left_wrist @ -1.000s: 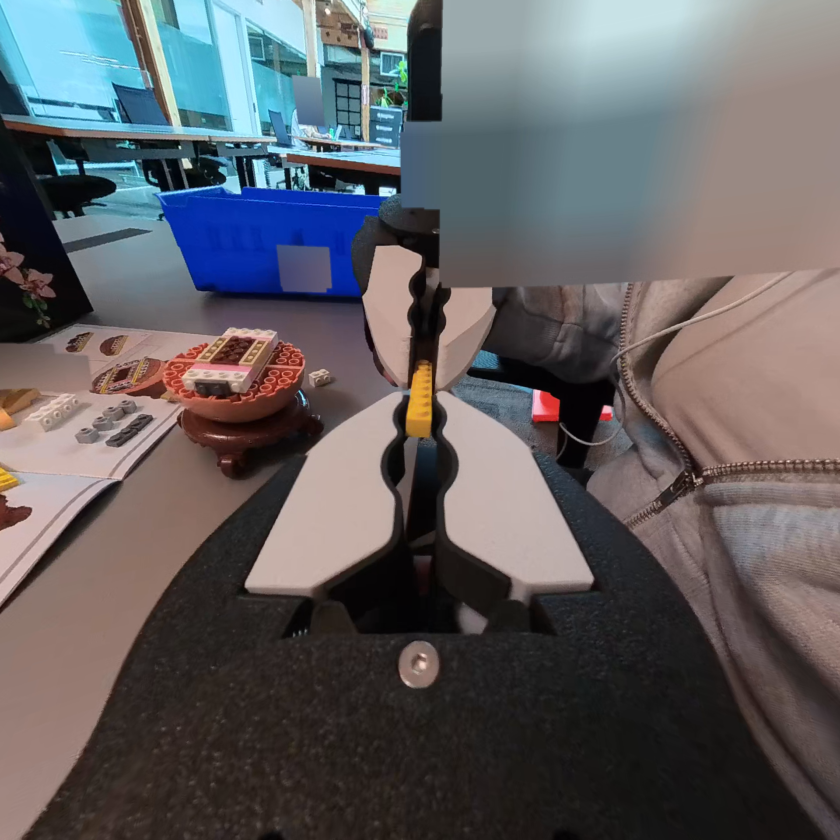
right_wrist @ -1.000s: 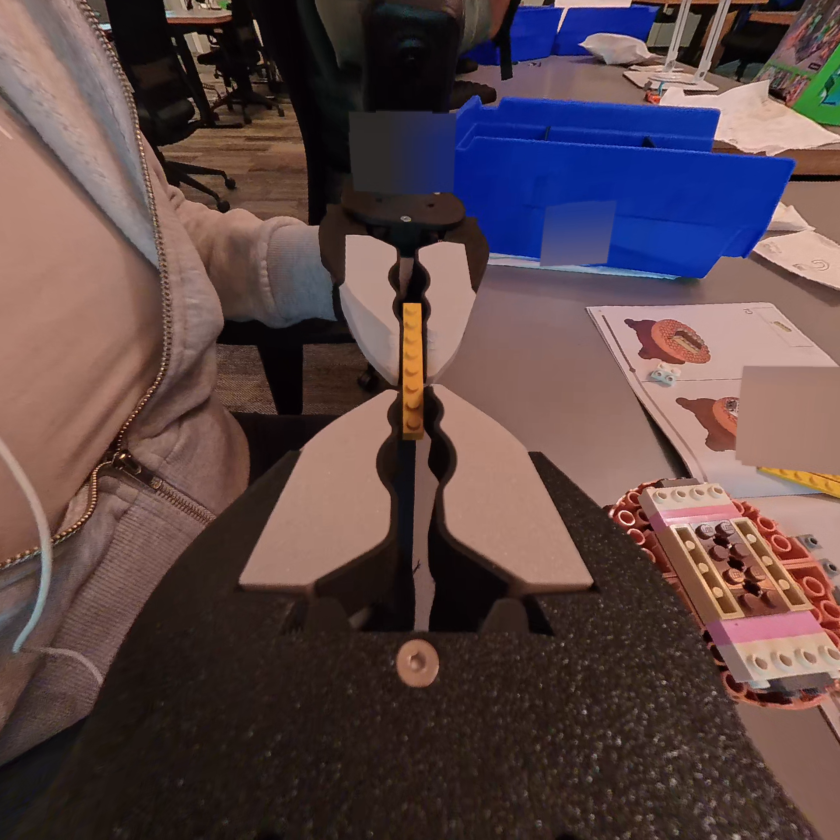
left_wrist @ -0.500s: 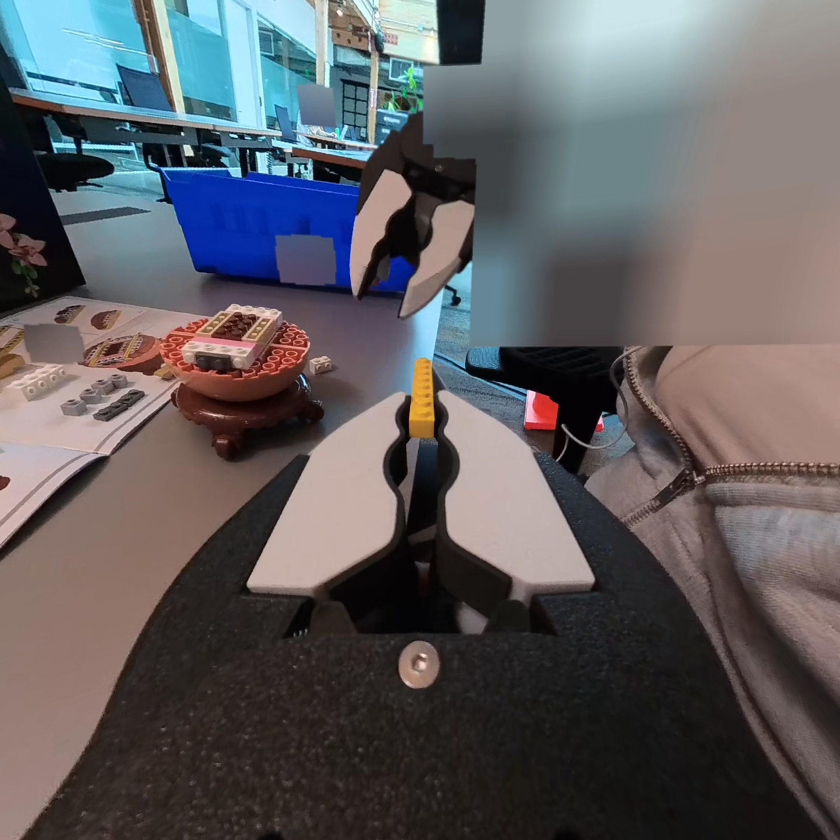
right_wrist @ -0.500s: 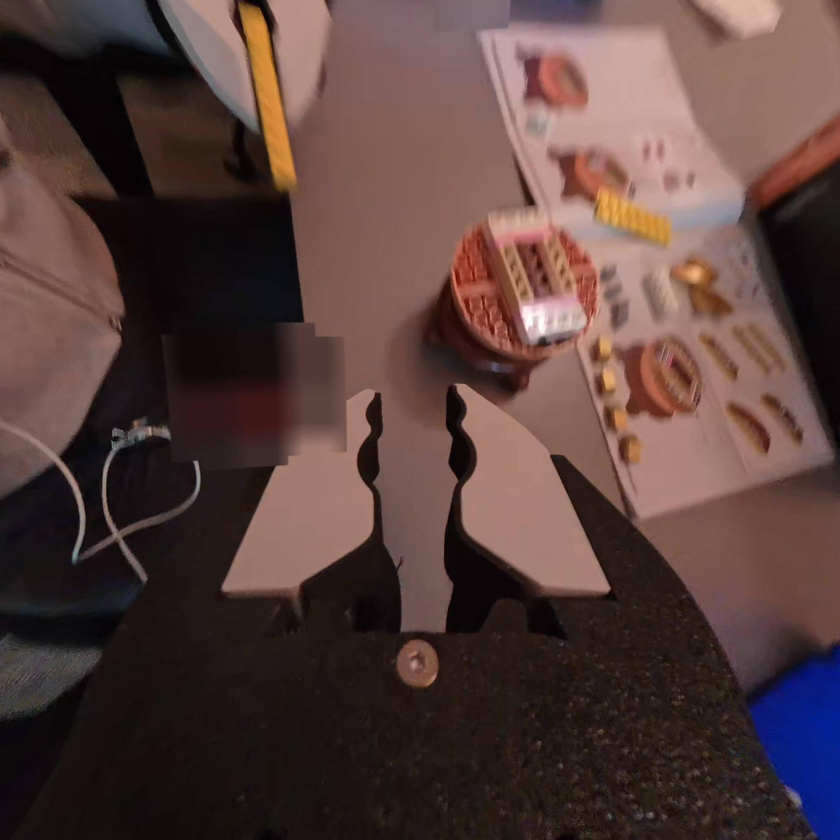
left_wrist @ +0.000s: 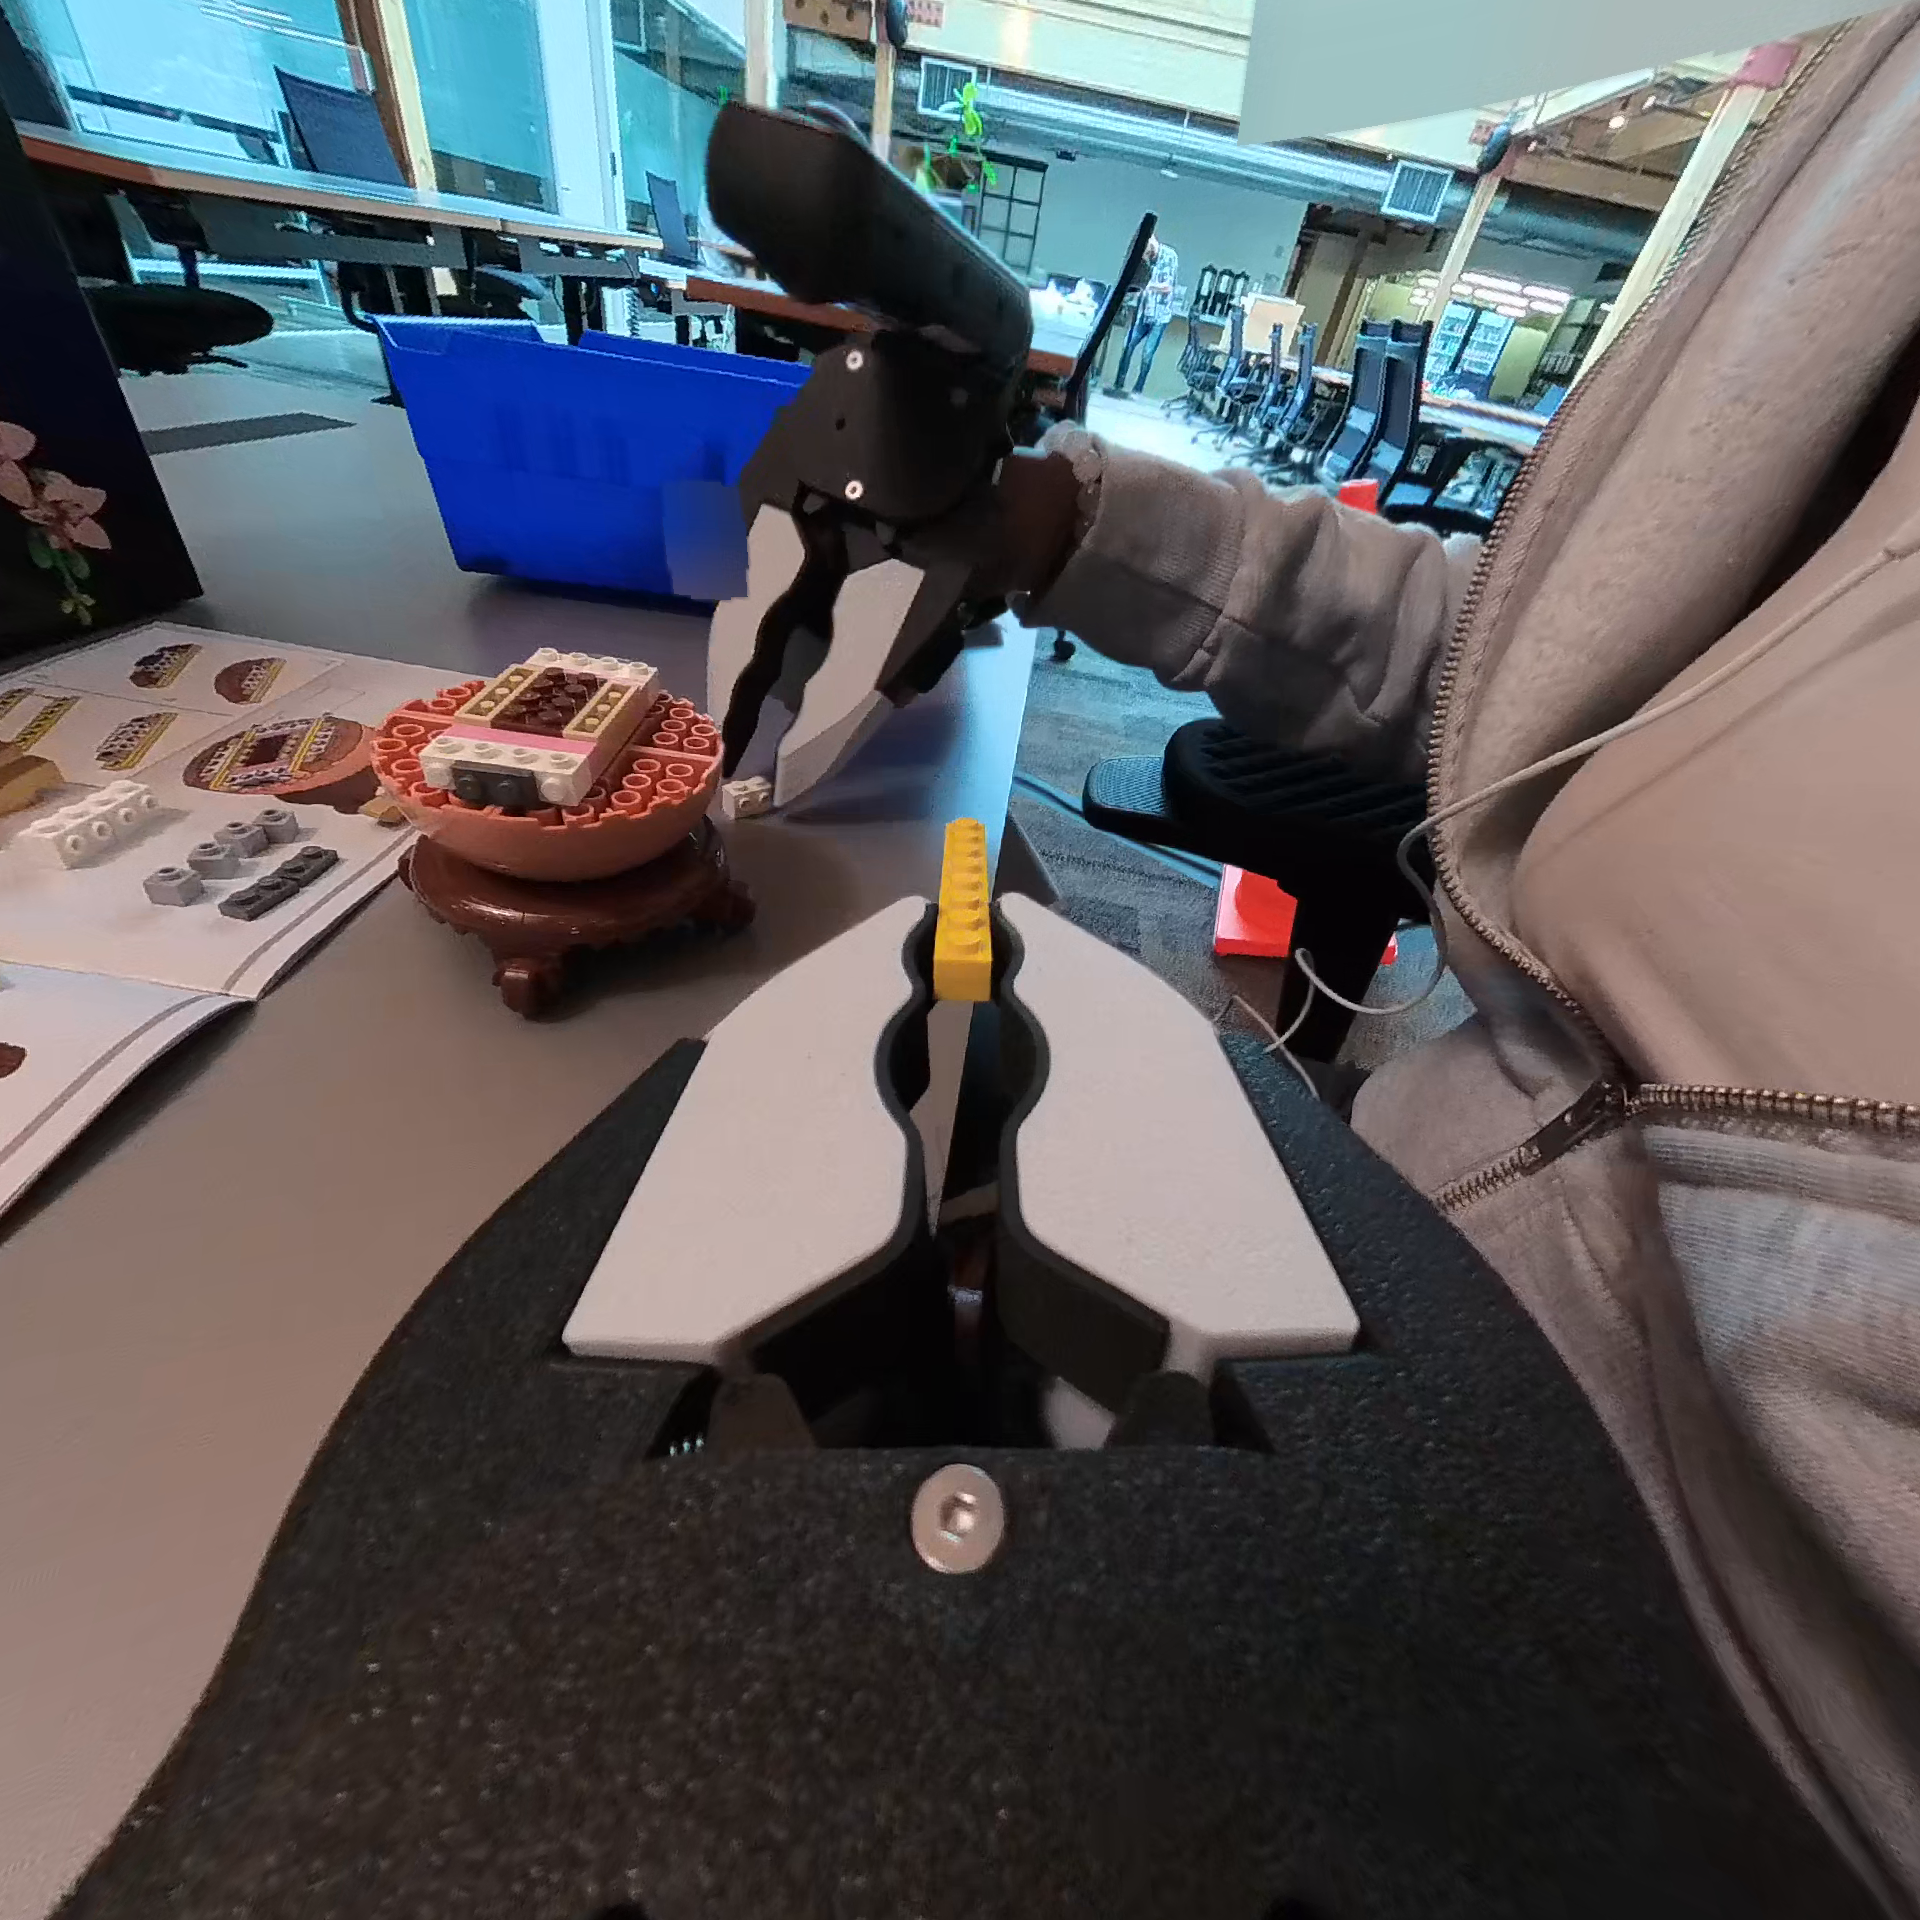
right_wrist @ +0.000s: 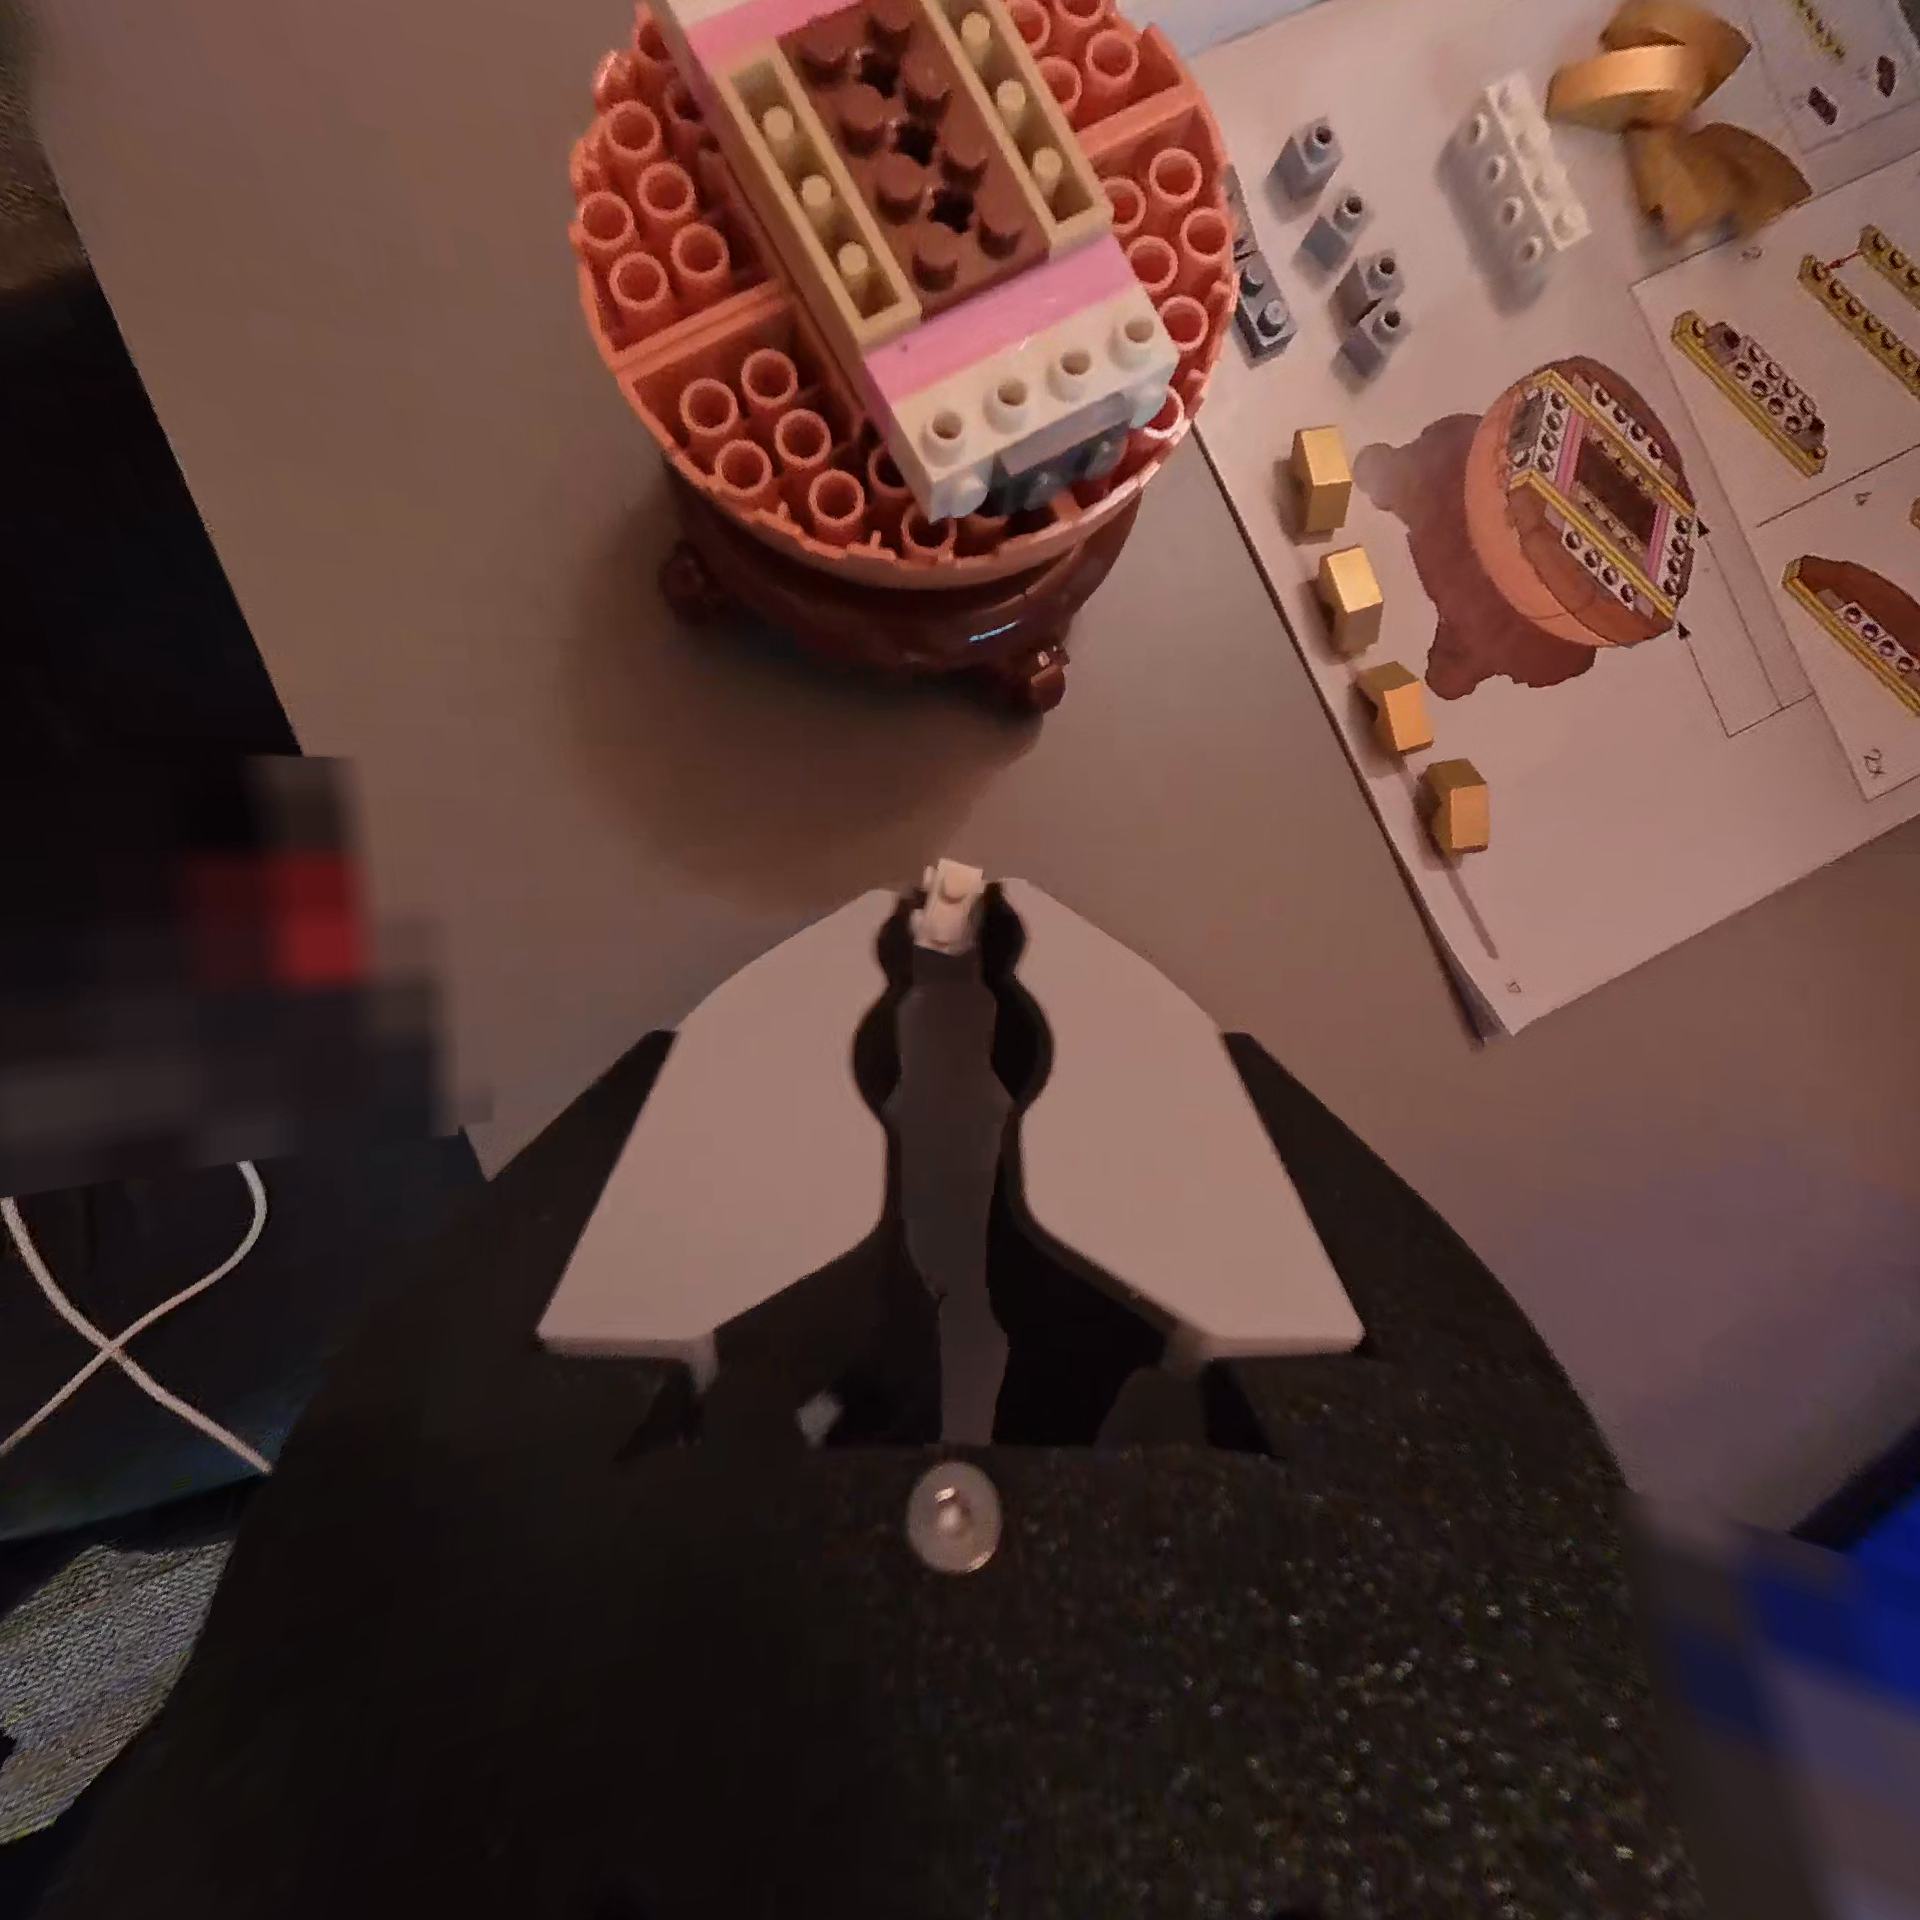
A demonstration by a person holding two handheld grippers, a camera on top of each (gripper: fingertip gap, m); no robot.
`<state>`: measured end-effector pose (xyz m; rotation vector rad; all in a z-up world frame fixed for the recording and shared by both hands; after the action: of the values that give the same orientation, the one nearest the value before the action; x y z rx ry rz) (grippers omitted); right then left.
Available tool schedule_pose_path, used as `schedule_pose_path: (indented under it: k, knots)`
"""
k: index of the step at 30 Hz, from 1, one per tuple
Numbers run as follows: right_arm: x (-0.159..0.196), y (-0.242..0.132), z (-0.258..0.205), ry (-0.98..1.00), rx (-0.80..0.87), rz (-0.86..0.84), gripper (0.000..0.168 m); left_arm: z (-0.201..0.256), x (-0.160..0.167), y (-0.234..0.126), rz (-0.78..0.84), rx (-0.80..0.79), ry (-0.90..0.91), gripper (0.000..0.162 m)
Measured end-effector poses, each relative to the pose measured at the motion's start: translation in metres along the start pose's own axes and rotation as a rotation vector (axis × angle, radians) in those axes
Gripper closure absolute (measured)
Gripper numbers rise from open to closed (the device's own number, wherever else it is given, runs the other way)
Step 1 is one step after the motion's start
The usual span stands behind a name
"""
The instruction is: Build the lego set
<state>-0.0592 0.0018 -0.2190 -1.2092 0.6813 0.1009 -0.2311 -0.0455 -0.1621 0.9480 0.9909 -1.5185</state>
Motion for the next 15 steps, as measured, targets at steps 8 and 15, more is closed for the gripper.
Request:
schedule_pose_path:
  k: [8, 15]
  knots:
    - [-0.095, -0.056, -0.041, -0.162, -0.129, 0.407, 0.160, 0.006, -0.002, -0.004, 0.040, 0.032, 0.039, 0.155]
    - [-0.141, -0.041, -0.094, -0.414, -0.207, 0.393, 0.160, 0.008, 0.001, -0.003, 0.042, -0.014, 0.131, 0.155]
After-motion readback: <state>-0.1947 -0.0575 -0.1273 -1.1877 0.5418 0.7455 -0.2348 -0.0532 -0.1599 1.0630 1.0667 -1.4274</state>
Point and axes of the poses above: each gripper's, where its closed fingertips meet, y out along the fingers, x out of its underside, z = x × y across the jaws, the point moved 2 cm from there along -y, back along the fingers, and after that the axes turned 11 degrees about -y, right-handed, at the moved point
